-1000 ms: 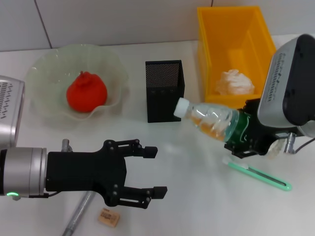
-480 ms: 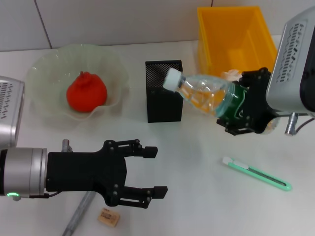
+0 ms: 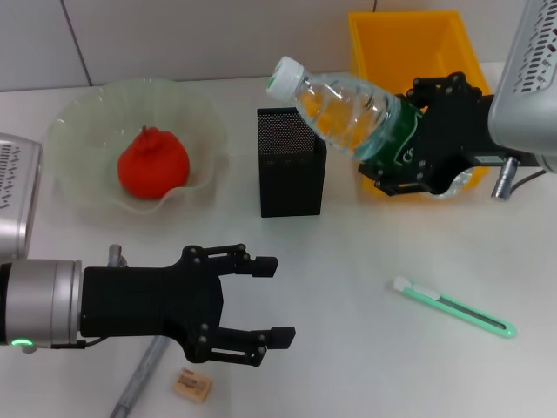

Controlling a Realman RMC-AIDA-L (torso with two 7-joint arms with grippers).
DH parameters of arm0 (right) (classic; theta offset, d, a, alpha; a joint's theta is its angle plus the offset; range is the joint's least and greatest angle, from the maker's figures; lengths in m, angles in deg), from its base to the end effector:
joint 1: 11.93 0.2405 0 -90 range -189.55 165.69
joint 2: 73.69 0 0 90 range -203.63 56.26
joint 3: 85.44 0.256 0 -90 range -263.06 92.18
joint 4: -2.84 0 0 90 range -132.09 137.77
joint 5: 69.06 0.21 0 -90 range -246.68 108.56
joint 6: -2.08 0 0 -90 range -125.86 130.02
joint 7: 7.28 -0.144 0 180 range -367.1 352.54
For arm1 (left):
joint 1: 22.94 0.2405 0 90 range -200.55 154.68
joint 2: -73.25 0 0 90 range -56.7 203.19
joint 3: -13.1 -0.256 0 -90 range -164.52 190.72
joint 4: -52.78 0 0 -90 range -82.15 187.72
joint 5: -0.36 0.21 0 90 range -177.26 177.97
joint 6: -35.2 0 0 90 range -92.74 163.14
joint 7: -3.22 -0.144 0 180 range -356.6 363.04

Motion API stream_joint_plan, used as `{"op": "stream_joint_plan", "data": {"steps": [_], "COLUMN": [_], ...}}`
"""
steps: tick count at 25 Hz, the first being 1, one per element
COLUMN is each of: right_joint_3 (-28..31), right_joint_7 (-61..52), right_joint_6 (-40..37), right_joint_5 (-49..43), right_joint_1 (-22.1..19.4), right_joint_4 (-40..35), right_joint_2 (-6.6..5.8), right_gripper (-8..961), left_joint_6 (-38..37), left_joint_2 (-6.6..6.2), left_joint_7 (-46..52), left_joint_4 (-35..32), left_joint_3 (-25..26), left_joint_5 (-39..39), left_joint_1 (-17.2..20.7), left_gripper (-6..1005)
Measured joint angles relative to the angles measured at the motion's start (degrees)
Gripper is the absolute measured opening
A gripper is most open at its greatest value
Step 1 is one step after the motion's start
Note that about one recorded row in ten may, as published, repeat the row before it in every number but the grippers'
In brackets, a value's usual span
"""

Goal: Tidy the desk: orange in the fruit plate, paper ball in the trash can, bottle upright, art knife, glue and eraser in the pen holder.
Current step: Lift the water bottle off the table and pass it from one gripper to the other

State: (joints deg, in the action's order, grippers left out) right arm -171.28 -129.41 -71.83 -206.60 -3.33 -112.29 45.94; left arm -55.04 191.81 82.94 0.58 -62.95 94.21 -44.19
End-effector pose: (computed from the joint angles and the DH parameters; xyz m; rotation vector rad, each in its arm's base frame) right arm 0.1310 0.2986 0.0567 -2.4765 0.0640 -0.0672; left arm -0.2072 0.2839 -0.0356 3.0303 0.2524 0.7543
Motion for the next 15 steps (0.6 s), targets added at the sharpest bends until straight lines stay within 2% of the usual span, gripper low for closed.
{"op": "stream_joint_plan", "data": {"steps": [8,12,15], "right_joint_3": [3.5,5.1,5.6], "right_joint_7": [7.0,18.6,23.2], "right_joint_6": [6.7,8.2,8.2], "right_joint_5": [11.6,23.8,27.8], "right_joint_1": [-0.4,-2.1,-3.0], "right_joint_4": [7.4,13.5,15.7], "right_joint_2": [-0.26,-0.27,-0.25], "right_gripper": [761,761,761], "left_joint_6": [0.5,0.9,1.1], "left_joint_2": [0.07,0.09,0.09], "left_joint_7": [-0.1,-0.1,-0.1], "left_joint_4": [0.0,0.1,0.1], "left_joint_3": [0.1,0.1,0.0], "left_joint_5": [-0.1,-0.5,-1.2], "left_joint_1": [-0.2,-0.3,-0.3], "left_gripper": [845,844,844]}}
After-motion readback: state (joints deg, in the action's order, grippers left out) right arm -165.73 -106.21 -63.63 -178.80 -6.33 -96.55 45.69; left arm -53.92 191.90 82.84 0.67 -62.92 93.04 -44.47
